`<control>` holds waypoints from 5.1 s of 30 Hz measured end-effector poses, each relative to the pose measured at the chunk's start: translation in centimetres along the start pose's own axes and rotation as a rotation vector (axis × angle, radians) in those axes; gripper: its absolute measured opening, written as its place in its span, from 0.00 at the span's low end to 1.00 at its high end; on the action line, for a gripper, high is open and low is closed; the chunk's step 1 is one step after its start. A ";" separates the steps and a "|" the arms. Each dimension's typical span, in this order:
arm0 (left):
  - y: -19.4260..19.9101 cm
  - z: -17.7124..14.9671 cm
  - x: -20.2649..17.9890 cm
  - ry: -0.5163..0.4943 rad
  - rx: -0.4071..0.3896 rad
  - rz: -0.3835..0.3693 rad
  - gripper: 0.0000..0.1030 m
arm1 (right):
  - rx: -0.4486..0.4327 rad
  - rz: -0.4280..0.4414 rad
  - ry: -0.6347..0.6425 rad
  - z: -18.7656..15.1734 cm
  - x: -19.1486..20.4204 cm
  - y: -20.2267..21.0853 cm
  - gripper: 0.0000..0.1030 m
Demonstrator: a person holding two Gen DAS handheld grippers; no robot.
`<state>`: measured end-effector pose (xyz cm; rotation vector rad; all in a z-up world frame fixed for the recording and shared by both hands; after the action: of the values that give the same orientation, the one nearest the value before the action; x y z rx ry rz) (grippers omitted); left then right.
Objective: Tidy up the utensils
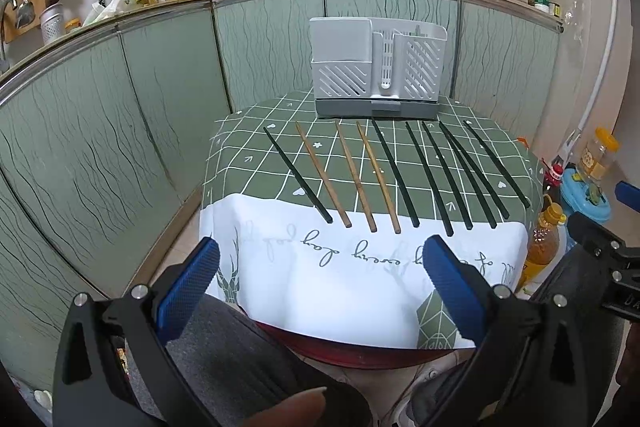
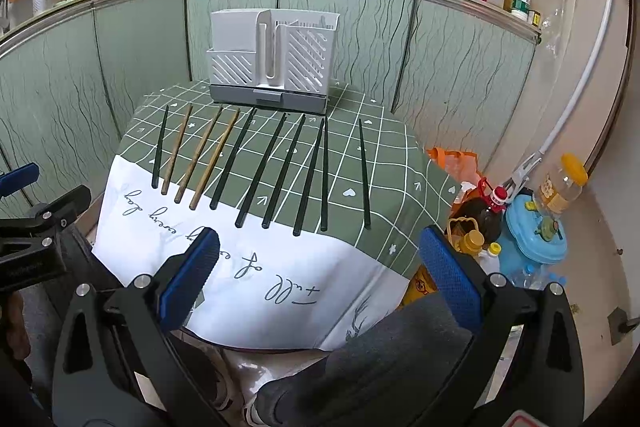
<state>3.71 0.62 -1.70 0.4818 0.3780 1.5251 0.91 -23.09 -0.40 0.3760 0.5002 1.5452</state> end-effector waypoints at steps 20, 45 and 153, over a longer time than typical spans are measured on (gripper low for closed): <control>0.2 0.2 0.5 -0.005 -0.013 -0.023 0.96 | -0.008 -0.023 -0.007 0.3 -0.7 0.1 0.93; -0.1 0.6 2.2 -0.009 -0.021 -0.006 0.96 | -0.004 -0.079 -0.039 0.5 -3.6 -0.6 0.93; -14.5 0.9 1.0 0.089 0.030 0.124 0.08 | 0.114 0.030 -0.132 -0.3 -7.1 -16.9 0.06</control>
<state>16.57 1.84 -8.40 0.4687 0.4470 1.6668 15.40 -30.25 -9.10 0.5711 0.4821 1.5130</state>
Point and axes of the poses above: each gripper's, at about its wrist camera, not at the fingertips, and y roughly against the way its jaws point, x to its left, z to its top, the point moved 1 cm from there along -y, roughly the way its jaws point, and after that the axes turned 7 degrees about -x, right-handed, at the moved point
